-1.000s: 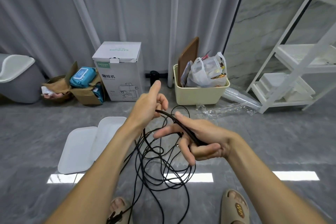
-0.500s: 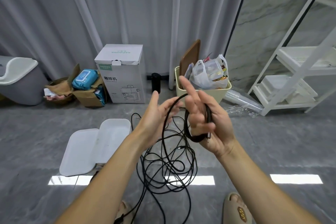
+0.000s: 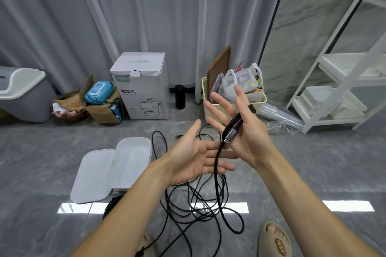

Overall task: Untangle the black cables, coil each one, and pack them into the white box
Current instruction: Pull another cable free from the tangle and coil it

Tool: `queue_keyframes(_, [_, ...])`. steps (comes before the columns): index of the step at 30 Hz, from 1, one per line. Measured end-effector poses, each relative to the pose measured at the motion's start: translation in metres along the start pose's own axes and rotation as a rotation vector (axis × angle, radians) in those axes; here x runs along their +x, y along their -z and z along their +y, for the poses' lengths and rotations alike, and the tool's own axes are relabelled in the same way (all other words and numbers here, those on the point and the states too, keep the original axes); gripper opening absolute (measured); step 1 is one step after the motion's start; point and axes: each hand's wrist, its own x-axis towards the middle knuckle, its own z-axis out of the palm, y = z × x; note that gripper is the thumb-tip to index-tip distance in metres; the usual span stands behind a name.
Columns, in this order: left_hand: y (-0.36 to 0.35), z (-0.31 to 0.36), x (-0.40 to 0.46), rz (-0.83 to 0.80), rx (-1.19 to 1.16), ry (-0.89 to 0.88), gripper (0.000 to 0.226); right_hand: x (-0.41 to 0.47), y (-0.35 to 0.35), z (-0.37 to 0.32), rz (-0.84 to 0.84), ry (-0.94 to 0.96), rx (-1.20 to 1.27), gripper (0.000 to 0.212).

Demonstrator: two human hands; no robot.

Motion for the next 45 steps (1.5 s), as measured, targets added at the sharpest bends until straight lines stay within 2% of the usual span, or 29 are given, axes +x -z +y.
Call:
queue_keyframes(3, [0.001, 0.001, -0.002, -0.025, 0.038, 0.032, 0.096, 0.003, 0.008, 0.005, 0.056, 0.07, -0.262, 0.049])
queue_keyframes(6, [-0.004, 0.002, -0.008, -0.025, 0.212, 0.1, 0.091, 0.006, 0.018, 0.01, 0.095, 0.113, -0.418, 0.051])
queue_keyframes(9, [-0.011, 0.001, -0.01, 0.138, 0.532, 0.074, 0.083, 0.006, 0.027, 0.013, 0.086, 0.087, -0.65, 0.056])
queue_keyframes(12, [-0.015, 0.007, -0.013, 0.347, 0.838, -0.086, 0.07, -0.002, 0.026, 0.011, 0.002, -0.14, -0.88, 0.053])
queue_keyframes(14, [-0.012, 0.012, -0.015, 0.443, 0.915, -0.16, 0.07, -0.01, 0.023, 0.007, -0.083, -0.338, -0.917, 0.046])
queue_keyframes(17, [-0.007, 0.016, -0.017, 0.548, 0.961, -0.252, 0.075, -0.017, 0.017, 0.002, -0.29, -0.546, -0.892, 0.028])
queue_keyframes(18, [-0.006, 0.017, -0.017, 0.571, 0.96, -0.296, 0.075, -0.018, 0.014, 0.001, -0.349, -0.593, -0.884, 0.031])
queue_keyframes(24, [0.003, 0.019, -0.011, 0.565, 0.749, -0.517, 0.073, -0.019, 0.01, 0.004, -0.478, -0.831, -0.683, 0.083])
queue_keyframes(29, [0.005, 0.025, -0.012, 0.632, 0.686, -0.56, 0.076, -0.015, 0.014, 0.019, -0.714, -0.9, -0.296, 0.099])
queue_keyframes(31, [0.009, 0.026, -0.011, 0.655, 0.694, -0.541, 0.075, -0.017, 0.015, 0.021, -0.812, -0.889, -0.154, 0.098])
queue_keyframes(34, [0.014, 0.024, -0.01, 0.643, 0.682, -0.491, 0.07, -0.022, 0.013, 0.022, -0.893, -0.819, -0.09, 0.072])
queue_keyframes(37, [0.009, 0.023, -0.009, 0.598, 0.612, -0.457, 0.064, -0.027, 0.008, 0.023, -0.892, -0.732, -0.045, 0.052])
queue_keyframes(43, [0.006, 0.005, -0.013, 0.426, 0.55, -0.314, 0.047, -0.022, -0.002, 0.02, -0.71, -0.519, 0.18, 0.051])
queue_keyframes(45, [0.007, 0.003, -0.014, 0.34, 0.449, -0.285, 0.045, -0.02, -0.003, 0.02, -0.625, -0.482, 0.265, 0.052])
